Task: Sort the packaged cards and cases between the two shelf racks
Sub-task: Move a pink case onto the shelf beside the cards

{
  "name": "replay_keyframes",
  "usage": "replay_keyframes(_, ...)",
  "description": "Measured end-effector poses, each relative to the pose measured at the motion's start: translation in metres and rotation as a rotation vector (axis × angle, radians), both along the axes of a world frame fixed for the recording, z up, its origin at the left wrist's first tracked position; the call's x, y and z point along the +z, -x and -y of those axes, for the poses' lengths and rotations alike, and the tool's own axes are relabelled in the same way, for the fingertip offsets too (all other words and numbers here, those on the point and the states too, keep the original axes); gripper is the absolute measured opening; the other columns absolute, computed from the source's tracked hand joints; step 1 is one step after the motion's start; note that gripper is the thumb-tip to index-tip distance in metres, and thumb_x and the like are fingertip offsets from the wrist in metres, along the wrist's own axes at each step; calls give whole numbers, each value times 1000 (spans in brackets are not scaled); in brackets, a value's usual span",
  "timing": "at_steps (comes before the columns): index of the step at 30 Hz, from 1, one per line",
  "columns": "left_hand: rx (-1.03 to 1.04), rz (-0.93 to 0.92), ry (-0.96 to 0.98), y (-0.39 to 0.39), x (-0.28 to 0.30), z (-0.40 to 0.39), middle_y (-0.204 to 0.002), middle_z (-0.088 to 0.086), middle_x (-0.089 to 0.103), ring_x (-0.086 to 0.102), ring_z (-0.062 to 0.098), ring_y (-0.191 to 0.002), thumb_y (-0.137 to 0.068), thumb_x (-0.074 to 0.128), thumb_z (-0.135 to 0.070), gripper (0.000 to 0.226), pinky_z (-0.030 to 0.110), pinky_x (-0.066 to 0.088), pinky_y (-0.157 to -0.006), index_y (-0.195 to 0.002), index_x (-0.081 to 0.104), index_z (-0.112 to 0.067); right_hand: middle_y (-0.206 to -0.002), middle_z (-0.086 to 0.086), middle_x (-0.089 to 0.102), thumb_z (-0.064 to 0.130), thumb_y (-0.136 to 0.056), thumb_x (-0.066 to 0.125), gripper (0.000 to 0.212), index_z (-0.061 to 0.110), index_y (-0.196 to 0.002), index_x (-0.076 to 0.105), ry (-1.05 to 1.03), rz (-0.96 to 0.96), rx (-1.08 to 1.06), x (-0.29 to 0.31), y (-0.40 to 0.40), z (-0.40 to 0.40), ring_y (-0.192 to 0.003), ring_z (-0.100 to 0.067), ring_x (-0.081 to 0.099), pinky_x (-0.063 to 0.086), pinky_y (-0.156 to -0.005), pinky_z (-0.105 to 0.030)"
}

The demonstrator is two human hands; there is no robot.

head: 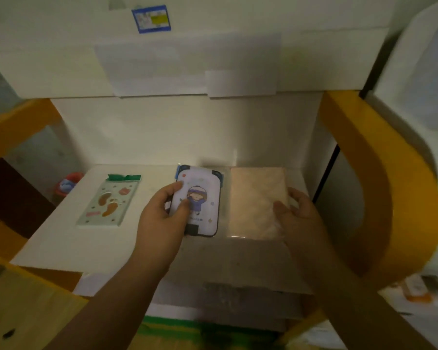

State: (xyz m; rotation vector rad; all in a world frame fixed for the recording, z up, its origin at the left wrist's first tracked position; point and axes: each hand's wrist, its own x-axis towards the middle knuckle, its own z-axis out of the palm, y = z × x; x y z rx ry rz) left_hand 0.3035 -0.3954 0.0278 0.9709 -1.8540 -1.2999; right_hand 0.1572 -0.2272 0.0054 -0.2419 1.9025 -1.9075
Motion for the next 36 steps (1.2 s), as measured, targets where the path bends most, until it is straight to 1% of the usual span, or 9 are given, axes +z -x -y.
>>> replay_keyframes(2,-34,25,1,4,-4,14,-109,-10,66,69,8,-89,-94,60,-27,33,24,59,-67,-127,58,-31,-103,16,61,25,-101,53,29,39,-126,46,-13,9,-10,-2,-3,5,-88,-6,63,54,-66,-26)
replay_keyframes(5,-60,78,45,9,-9,37,-111,-7,64,66,11,-94,-95,59,-29,33,33,60,-75,-128,57,-32,-105,14,63,22,-101,54,32,36,-128,47,-35,11,-41,-6,-9,11,-87,-6,66,55,-62,-22)
replay_keyframes(8,-47,139,66,8,-16,61,-106,-5,61,60,4,-87,-96,56,-31,34,21,51,-64,-130,54,-32,-113,9,64,26,-101,53,31,39,-129,47,-55,24,-49,-6,-19,14,-96,-13,67,58,-69,-28)
replay_keyframes(11,-69,173,29,4,-26,78,-109,-1,62,58,3,-82,-97,54,-31,37,16,46,-55,-133,52,-27,-125,5,62,31,-101,52,35,39,-134,46,-89,9,-59,-7,-28,17,-107,-20,64,58,-85,-42)
replay_keyframes(16,-119,287,64,5,-53,92,-115,5,61,57,14,-89,-98,51,-29,40,28,51,-75,-138,48,-22,-127,4,62,35,-99,54,31,39,-129,50,-78,-10,-117,-12,-38,26,-109,-22,64,57,-91,-50)
replay_keyframes(20,-152,481,247,7,-70,103,-120,9,61,54,14,-92,-98,51,-29,40,16,42,-66,-136,48,-17,-126,3,63,36,-99,54,33,37,-131,51,-67,-18,-140,-15,-47,30,-110,-24,65,56,-92,-50)
replay_keyframes(24,-136,586,380,4,-72,103,-131,14,51,49,30,-114,-99,47,-28,38,40,44,-93,-133,51,-14,-127,3,63,41,-98,55,35,40,-132,50,-83,-17,-140,-20,-50,30,-110,-25,64,56,-92,-52)
replay_keyframes(33,-242,695,398,4,-65,101,-143,14,37,38,34,-124,-98,46,-30,46,42,40,-99,-142,41,-16,-123,3,65,39,-97,57,32,40,-129,53,-118,19,-205,-24,-48,25,-107,-24,66,56,-92,-52)
replay_keyframes(36,-283,705,394,4,-65,101,-143,14,36,37,33,-124,-98,46,-33,48,43,39,-100,-143,38,-18,-122,4,65,35,-99,55,35,34,-134,51,-139,2,-216,-23,-48,22,-103,-20,67,57,-90,-46)
